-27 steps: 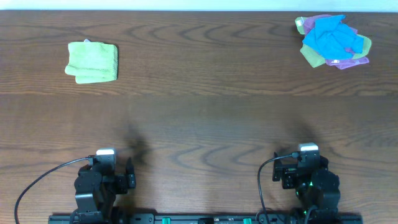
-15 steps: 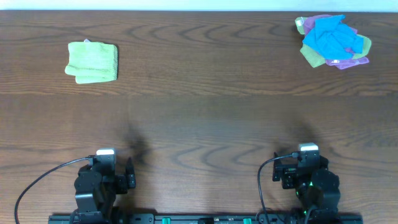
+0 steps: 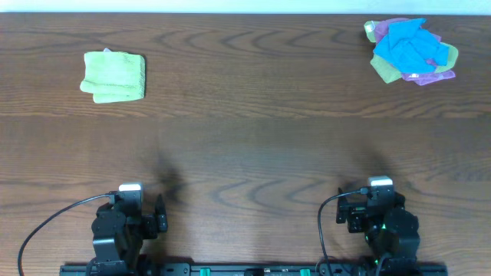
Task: Fold the cloth
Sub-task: 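Raise the right gripper and move it toward the cloth pile, then lower the right gripper onto the pile and grasp the blue cloth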
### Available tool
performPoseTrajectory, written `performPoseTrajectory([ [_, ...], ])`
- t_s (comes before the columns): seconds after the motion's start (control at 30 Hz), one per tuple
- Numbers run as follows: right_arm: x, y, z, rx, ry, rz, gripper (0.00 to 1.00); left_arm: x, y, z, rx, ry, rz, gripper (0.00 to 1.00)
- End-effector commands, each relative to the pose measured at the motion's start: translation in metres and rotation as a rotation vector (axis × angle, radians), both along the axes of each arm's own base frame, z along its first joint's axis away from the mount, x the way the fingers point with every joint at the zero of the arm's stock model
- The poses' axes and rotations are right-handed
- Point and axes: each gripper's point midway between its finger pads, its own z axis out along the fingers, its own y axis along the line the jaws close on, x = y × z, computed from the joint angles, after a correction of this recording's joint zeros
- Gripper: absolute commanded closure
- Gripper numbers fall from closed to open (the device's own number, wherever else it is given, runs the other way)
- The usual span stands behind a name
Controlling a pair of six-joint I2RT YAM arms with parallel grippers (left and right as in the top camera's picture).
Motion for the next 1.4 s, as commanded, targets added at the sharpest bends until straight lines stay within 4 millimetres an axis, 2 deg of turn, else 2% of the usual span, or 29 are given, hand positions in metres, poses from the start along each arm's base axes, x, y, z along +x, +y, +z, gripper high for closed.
performPoseTrajectory([
  [0.0, 0.0, -0.003, -0.004, -0.014, 0.002, -0.009, 0.01, -0.008, 0.001, -0.025, 0.005, 0.078, 0.006, 0.05],
  [0.53, 0.003, 0.001, 0.0, 0.025, -0.016, -0.007, 0.01, -0.008, 0.001, -0.025, 0.005, 0.078, 0.006, 0.05],
  [0.7, 0.007, -0.009, 0.023, 0.142, -0.036, -0.143, 0.01, -0.008, 0.001, -0.025, 0.005, 0.078, 0.007, 0.05],
  [0.83, 0.012, -0.012, 0.051, 0.15, -0.015, -0.165, 0.01, -0.008, 0.001, -0.025, 0.005, 0.078, 0.006, 0.05],
  [0.97, 0.031, -0.017, 0.1, 0.141, -0.004, -0.192, 0.01, -0.008, 0.001, -0.025, 0.005, 0.078, 0.006, 0.05],
  [1.03, 0.048, -0.022, 0.126, 0.136, 0.011, -0.213, 0.01, -0.008, 0.001, -0.025, 0.006, 0.078, 0.006, 0.05],
  [1.17, 0.079, -0.029, 0.152, 0.13, 0.047, -0.24, 0.01, -0.008, 0.001, -0.025, 0.005, 0.078, 0.007, 0.05],
  [1.37, 0.135, -0.049, 0.171, 0.152, 0.106, -0.321, 0.01, -0.008, 0.001, -0.025, 0.005, 0.078, 0.007, 0.05],
])
